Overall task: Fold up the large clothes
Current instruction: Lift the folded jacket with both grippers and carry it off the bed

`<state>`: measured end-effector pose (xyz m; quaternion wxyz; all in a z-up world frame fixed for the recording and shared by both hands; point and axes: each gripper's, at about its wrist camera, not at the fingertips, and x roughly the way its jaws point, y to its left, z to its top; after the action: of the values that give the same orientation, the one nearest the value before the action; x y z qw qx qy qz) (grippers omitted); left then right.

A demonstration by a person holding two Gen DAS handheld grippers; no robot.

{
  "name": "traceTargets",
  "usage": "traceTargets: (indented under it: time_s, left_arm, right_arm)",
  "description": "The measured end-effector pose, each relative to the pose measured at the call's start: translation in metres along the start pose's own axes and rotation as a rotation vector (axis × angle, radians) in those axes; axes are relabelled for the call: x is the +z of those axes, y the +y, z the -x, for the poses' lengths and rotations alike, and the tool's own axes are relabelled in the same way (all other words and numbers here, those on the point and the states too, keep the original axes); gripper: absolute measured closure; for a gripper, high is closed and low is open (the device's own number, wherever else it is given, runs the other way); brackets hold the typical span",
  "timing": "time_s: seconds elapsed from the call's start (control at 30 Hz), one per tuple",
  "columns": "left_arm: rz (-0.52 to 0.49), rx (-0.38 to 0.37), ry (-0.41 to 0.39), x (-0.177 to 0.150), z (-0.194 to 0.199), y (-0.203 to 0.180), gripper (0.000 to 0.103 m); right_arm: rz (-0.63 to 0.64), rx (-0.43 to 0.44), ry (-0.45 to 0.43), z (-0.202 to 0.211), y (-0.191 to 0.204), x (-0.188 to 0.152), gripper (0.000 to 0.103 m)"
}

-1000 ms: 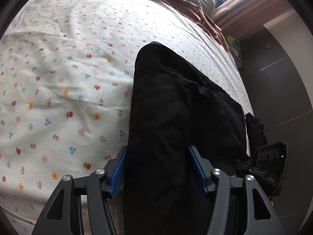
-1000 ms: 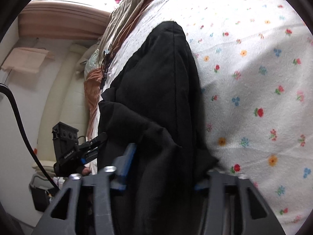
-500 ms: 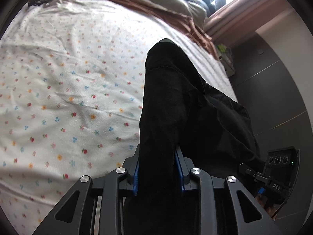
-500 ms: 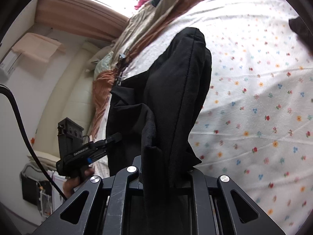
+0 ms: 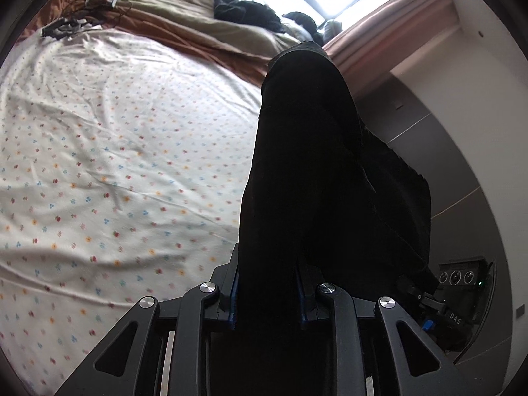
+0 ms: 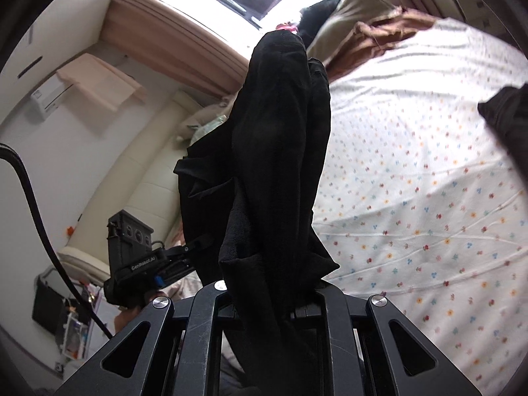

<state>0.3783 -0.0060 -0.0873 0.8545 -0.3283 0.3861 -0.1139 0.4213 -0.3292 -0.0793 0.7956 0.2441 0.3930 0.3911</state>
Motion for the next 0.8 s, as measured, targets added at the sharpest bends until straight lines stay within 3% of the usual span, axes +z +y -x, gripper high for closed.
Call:
traceTargets:
  time_s: [0.43, 0.8]
  left_arm:
    - [-0.086, -0.076, -0.081, -0.015, 0.06, -0.071, 0.076]
    - [-0.151, -0.146, -0.077, -0.03, 0.058, -0.135, 0.076]
  right_arm:
    - [0.098, 0.014, -0.114, 0.079, 0.059, -0.008, 0.087]
    - [0.144, -0.02, -0.19, 0.149, 0.068, -0.007, 0.087]
